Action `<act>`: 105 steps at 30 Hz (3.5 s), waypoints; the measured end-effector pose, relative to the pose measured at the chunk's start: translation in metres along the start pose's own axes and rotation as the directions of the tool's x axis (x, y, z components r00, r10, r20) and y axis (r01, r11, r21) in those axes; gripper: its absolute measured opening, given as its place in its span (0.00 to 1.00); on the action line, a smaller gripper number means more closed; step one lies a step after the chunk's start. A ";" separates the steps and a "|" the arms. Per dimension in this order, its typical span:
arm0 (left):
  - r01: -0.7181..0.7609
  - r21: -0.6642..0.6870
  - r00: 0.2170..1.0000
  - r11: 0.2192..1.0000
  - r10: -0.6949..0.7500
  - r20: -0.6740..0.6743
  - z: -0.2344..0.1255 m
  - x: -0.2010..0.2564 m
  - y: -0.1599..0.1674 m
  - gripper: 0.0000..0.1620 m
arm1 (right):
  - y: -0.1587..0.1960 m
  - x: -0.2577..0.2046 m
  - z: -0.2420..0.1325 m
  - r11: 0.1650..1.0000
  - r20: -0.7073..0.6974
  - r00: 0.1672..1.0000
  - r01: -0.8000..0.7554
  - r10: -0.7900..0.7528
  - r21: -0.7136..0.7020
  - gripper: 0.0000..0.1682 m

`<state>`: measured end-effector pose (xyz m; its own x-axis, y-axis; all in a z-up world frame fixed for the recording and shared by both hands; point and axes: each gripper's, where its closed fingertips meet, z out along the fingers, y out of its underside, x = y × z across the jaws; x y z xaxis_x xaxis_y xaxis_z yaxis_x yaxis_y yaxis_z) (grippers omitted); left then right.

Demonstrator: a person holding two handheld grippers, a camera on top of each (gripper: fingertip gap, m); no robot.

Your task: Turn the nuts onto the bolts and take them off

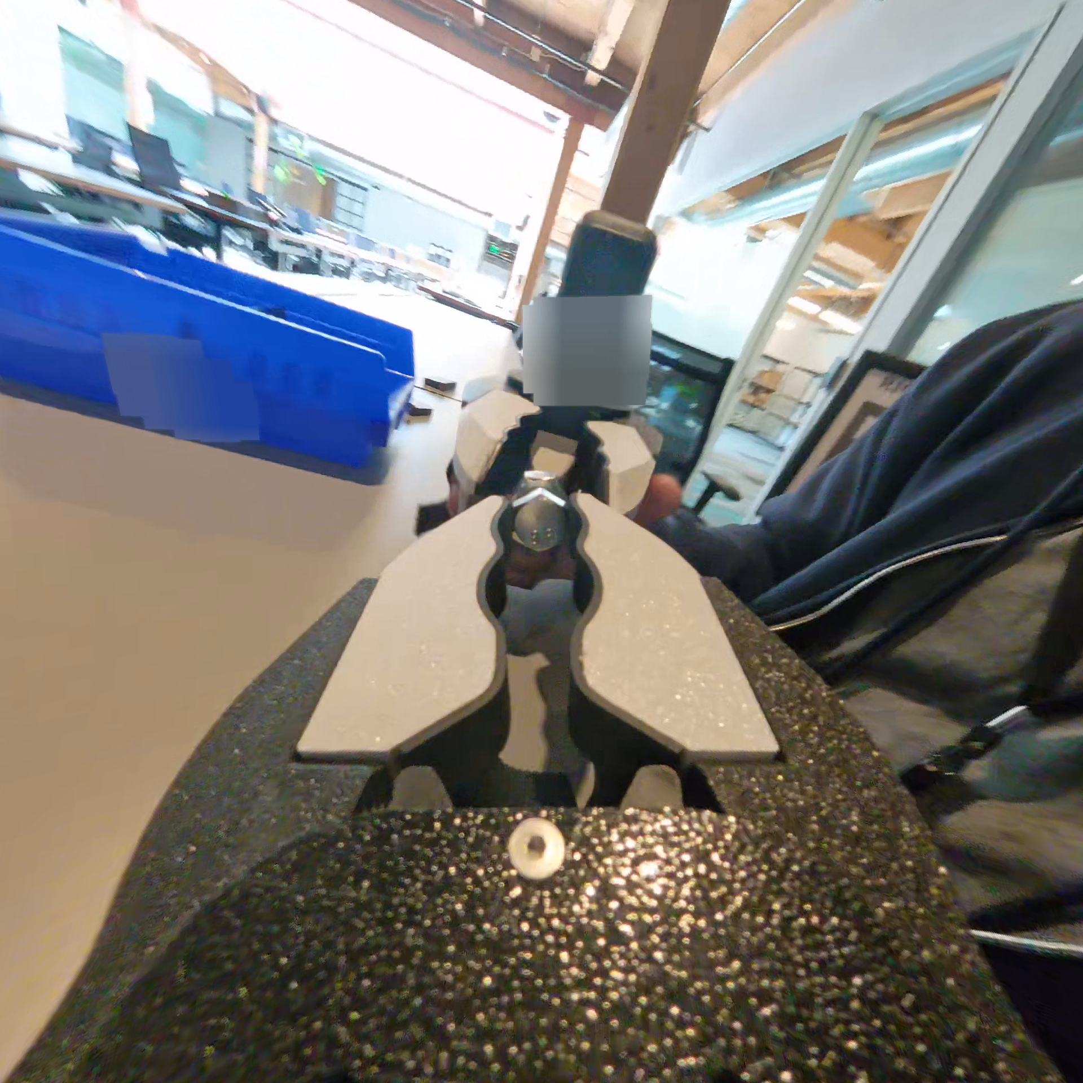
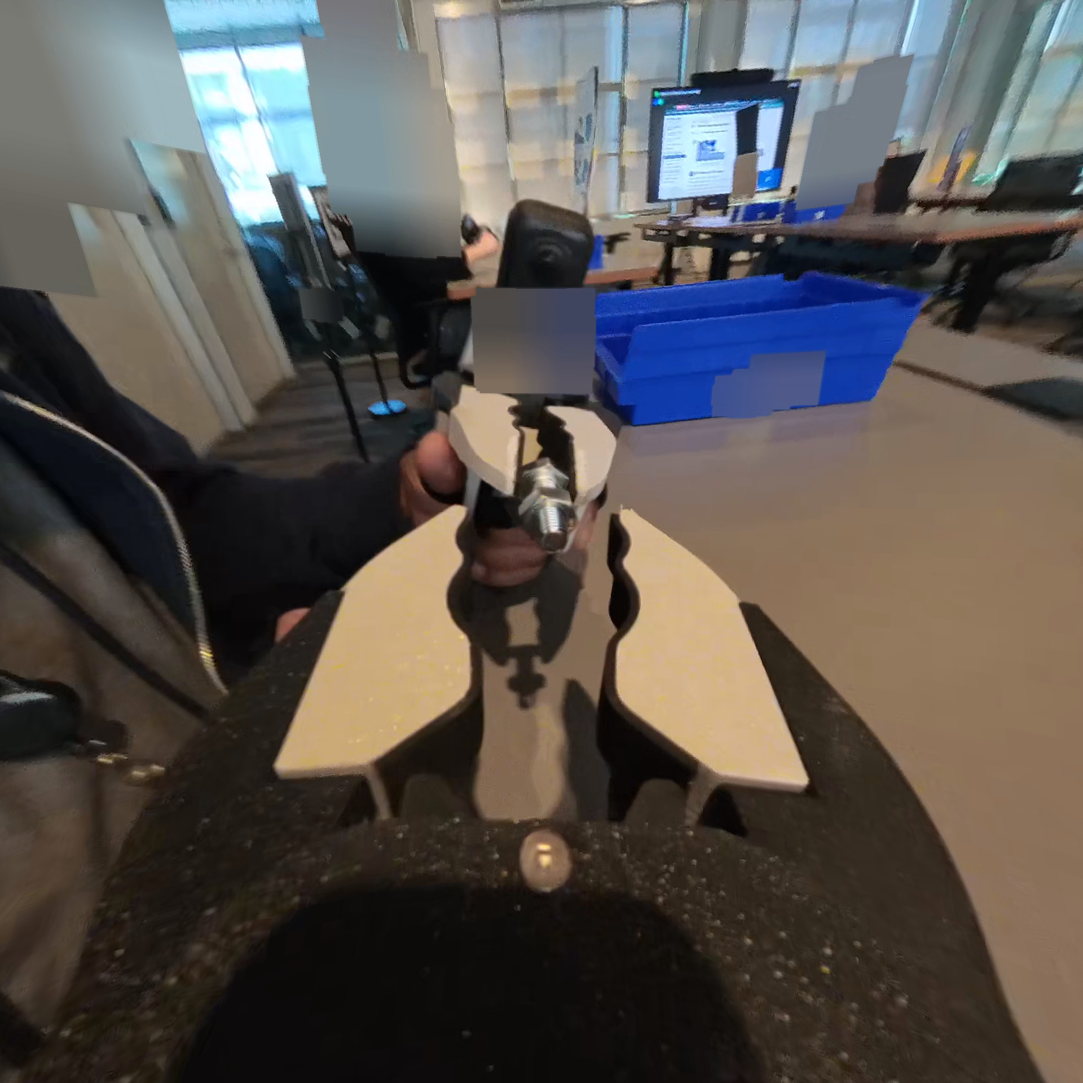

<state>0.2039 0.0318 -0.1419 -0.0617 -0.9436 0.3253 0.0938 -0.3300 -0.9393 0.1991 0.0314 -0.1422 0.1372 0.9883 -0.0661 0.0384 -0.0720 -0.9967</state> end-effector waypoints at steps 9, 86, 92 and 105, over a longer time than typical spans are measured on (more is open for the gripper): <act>-0.406 -0.056 0.903 0.912 0.410 0.129 0.000 0.005 -0.005 0.11 | -0.005 -0.003 0.000 0.938 0.157 0.928 -0.346 0.338 0.026 0.20; -0.317 -0.033 0.945 0.948 0.319 0.068 0.003 0.009 -0.005 0.11 | -0.008 -0.002 -0.003 0.972 0.106 0.969 -0.229 0.222 0.059 0.22; -0.255 -0.021 0.966 0.967 0.256 0.027 0.003 0.013 -0.005 0.11 | -0.002 -0.010 0.000 0.996 0.093 0.992 -0.084 0.082 0.012 0.10; -0.110 -0.007 0.994 0.994 0.109 -0.017 0.000 0.009 -0.003 0.11 | -0.003 -0.003 0.000 0.999 -0.014 0.999 0.033 -0.033 0.006 0.28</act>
<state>0.2032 0.0244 -0.1367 -0.0679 -0.9734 0.2187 0.0927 -0.2244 -0.9701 0.1982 0.0286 -0.1390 0.1493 0.9883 -0.0323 0.0368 -0.0382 -0.9986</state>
